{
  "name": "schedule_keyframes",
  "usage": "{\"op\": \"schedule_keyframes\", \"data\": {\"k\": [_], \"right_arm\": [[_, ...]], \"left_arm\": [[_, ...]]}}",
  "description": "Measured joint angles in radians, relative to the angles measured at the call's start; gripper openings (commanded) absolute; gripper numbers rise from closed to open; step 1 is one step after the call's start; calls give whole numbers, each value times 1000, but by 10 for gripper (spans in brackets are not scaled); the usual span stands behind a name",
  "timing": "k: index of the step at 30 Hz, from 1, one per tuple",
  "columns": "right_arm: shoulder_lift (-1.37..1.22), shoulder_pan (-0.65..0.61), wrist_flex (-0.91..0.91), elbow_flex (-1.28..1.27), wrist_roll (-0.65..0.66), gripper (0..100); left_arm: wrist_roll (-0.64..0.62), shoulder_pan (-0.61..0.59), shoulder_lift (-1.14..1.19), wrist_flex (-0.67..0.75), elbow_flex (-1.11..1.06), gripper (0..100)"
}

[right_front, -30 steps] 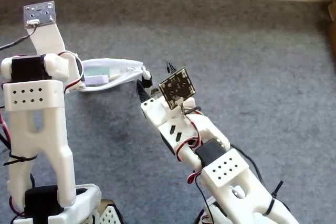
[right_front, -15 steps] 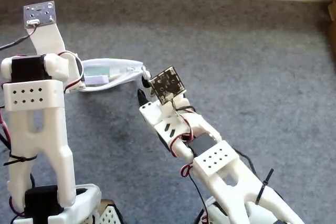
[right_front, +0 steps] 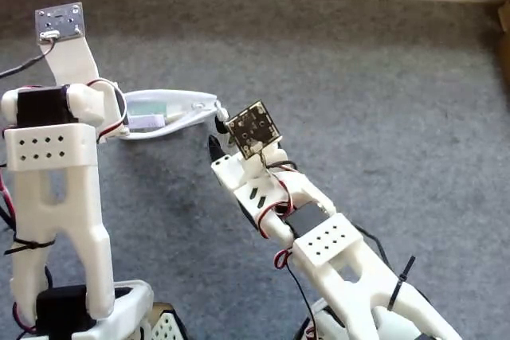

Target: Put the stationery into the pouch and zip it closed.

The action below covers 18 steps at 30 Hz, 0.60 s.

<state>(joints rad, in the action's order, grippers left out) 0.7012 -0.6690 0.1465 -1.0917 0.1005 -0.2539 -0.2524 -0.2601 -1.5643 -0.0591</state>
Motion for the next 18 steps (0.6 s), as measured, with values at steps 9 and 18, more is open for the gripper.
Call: {"op": "schedule_keyframes", "data": {"k": [9,18], "right_arm": [[0,0,-52,0,0,149],[9,-40,-52,0,169,66]], "left_arm": [[0,0,-2,25,-21,7],[0,-2,-2,26,-21,7]]}}
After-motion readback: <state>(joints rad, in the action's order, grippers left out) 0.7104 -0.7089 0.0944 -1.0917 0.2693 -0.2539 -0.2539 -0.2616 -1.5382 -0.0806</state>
